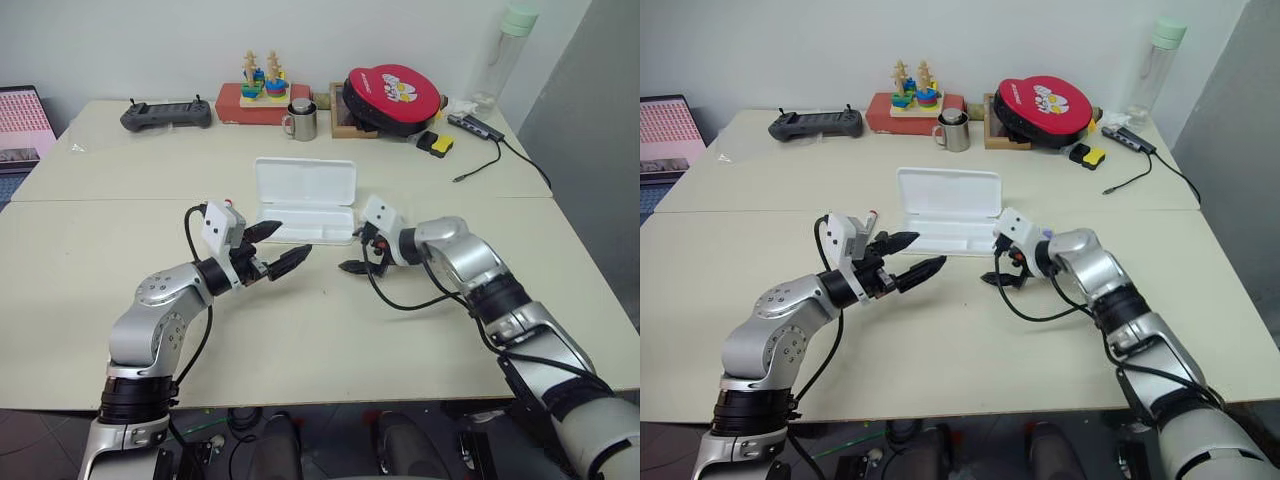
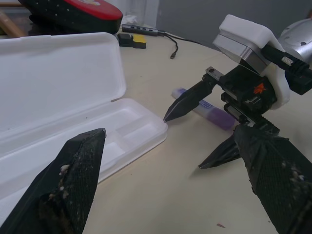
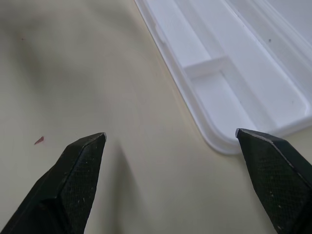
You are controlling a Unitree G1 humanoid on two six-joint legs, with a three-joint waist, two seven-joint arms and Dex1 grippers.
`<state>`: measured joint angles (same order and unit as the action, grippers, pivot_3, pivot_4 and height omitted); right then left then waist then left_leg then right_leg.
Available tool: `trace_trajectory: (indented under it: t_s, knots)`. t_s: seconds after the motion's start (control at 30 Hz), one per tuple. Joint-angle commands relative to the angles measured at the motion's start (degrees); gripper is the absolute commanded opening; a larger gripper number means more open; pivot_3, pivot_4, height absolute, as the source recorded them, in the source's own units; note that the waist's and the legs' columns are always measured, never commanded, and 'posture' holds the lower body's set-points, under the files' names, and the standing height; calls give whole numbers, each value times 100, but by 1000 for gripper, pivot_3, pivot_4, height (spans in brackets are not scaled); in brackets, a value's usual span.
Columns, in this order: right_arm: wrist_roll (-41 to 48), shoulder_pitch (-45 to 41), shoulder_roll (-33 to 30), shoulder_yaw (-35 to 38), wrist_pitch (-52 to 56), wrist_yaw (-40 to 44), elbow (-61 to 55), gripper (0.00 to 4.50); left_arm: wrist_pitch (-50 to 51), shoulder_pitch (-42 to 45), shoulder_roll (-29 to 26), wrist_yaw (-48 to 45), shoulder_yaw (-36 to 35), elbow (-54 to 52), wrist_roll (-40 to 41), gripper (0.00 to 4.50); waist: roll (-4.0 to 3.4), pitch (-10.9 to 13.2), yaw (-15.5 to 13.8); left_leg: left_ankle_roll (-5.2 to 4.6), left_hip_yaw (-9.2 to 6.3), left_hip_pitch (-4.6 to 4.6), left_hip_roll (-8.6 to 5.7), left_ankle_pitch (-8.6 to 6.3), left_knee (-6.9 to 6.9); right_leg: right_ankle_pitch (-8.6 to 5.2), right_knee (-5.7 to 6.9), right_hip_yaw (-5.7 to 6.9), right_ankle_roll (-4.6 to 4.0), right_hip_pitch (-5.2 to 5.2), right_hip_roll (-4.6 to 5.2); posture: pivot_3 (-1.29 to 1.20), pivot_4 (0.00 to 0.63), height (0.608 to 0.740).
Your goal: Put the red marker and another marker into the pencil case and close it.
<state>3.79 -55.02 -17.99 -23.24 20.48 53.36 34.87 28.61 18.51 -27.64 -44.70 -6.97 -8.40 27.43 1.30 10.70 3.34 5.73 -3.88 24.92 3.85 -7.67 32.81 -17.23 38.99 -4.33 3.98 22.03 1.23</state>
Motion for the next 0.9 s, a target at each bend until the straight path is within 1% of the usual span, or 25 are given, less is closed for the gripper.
trace_trajectory:
  t_s: [0.03,0.13,0.2,0.3,0.4,0.53,0.6,0.63,0.67,0.7,0.77,0.83,0.87,0.9]
  knots:
    - [-224,-388,187,76,-526,114,595,4485,-25,-15,-31,110,-162,-230,132,4500,0,0,-4,0,0,0,0,0,0,0,0,0,0,0,0,0,150,740]
    - [-371,-539,241,101,-749,178,847,4485,-52,-36,-49,163,-157,-221,118,4500,-1,1,-22,0,-2,0,0,0,0,4,0,2,-7,0,0,0,150,740]
    - [-313,-632,256,207,-626,332,814,4485,-61,-69,-54,183,-168,-253,148,4500,-1,1,-26,0,-2,1,-1,0,1,8,0,2,-14,0,0,0,150,740]
    - [-554,-676,250,15,-690,475,970,4485,-67,-85,-41,207,-171,-271,178,4500,-2,1,-15,0,-3,0,0,0,1,9,2,2,-15,0,-1,0,150,740]
    - [-847,-852,471,-97,-803,379,1555,4485,-102,-80,-58,247,-172,-218,128,4500,-2,1,-8,0,-5,0,0,0,1,9,2,4,-15,0,-2,0,150,740]
    - [-936,-1215,774,118,-1050,226,2362,3805,-146,-24,-57,274,-196,-149,141,4500,-2,1,-4,0,-5,-1,0,0,1,9,4,4,-16,0,-2,0,150,740]
    - [-1001,-1318,843,157,-1181,204,2602,3251,-121,-14,-68,270,-195,-163,170,4500,-2,1,-5,0,-6,-1,0,0,1,9,3,4,-16,0,-2,0,150,740]
    - [-1036,-1365,868,164,-1249,189,2712,3083,-118,-2,-65,278,-212,-155,184,4500,-2,1,-10,0,-5,0,0,0,1,9,2,4,-16,0,-2,0,150,740]
    - [-1064,-1402,887,175,-1307,180,2802,2760,-118,7,-62,284,-224,-147,193,4500,-2,1,-19,0,-6,0,0,0,0,9,2,4,-16,0,-2,0,150,740]
    - [-1081,-1455,915,214,-1329,120,2902,2653,-122,16,-60,298,-239,-131,188,4500,-2,1,-21,0,-6,0,0,0,0,9,2,5,-16,0,-2,0,150,740]
    - [-1092,-1535,934,265,-1403,171,3022,2085,-105,-5,-45,316,-269,-163,208,4500,-3,2,-20,1,-6,1,0,0,-1,10,1,5,-17,0,-1,0,150,740]
    - [-1108,-1573,940,314,-1458,229,3078,1671,-93,-25,-31,332,-290,-197,231,4500,-3,2,-19,1,-6,0,0,0,-2,10,1,5,-17,0,-2,0,150,740]
    - [-1144,-1560,927,308,-1512,263,3077,1337,-87,2,21,370,-360,-187,313,4500,-3,2,-16,1,-6,0,0,0,-2,10,1,5,-17,0,-1,0,150,740]
    - [-1180,-1535,911,300,-1565,300,3065,1164,-44,26,74,389,-442,-204,455,4500,-3,2,-12,1,-6,0,0,0,-2,10,1,5,-17,0,-1,0,150,740]
